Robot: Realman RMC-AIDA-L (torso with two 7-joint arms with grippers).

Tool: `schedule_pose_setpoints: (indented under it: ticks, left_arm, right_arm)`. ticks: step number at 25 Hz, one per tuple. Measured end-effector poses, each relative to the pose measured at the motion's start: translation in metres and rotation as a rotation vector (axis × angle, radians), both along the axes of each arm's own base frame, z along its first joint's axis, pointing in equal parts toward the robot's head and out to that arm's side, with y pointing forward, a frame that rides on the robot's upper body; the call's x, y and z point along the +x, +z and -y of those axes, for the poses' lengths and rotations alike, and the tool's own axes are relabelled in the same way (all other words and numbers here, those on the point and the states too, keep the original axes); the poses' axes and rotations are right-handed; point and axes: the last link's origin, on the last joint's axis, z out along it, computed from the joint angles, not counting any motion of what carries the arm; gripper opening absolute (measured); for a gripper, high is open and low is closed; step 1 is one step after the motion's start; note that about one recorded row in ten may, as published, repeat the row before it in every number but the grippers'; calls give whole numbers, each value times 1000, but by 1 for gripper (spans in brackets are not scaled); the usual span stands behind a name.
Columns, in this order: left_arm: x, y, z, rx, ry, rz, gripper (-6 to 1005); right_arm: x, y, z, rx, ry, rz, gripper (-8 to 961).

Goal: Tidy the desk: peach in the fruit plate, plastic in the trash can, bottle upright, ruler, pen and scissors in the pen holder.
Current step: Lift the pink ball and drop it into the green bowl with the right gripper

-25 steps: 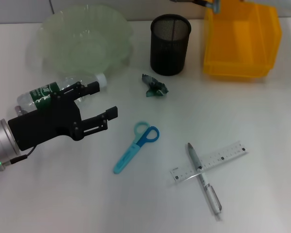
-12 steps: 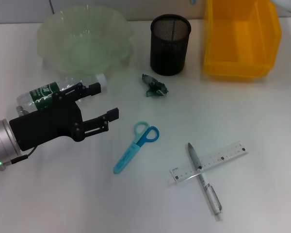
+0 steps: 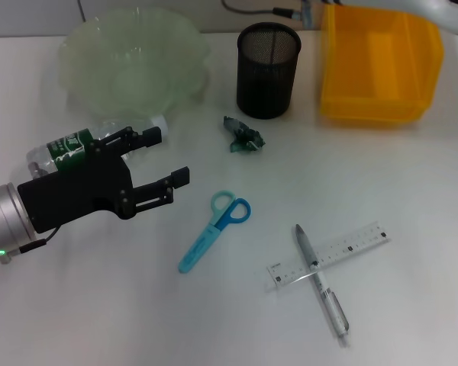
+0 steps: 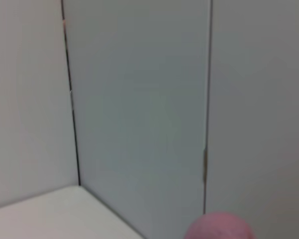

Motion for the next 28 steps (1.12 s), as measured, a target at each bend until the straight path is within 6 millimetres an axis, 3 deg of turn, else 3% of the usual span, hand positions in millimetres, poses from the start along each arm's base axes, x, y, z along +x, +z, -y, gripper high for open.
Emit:
schedule_pose_setpoints:
  ticks: [16, 28]
  left_arm:
    - [0, 0, 1, -2, -2, -2, 746]
    - [0, -1, 1, -4, -7, -4, 743]
  right_arm:
    - [15, -19, 13, -55, 34, 122, 66]
    - [26, -22, 16, -59, 42, 158, 75]
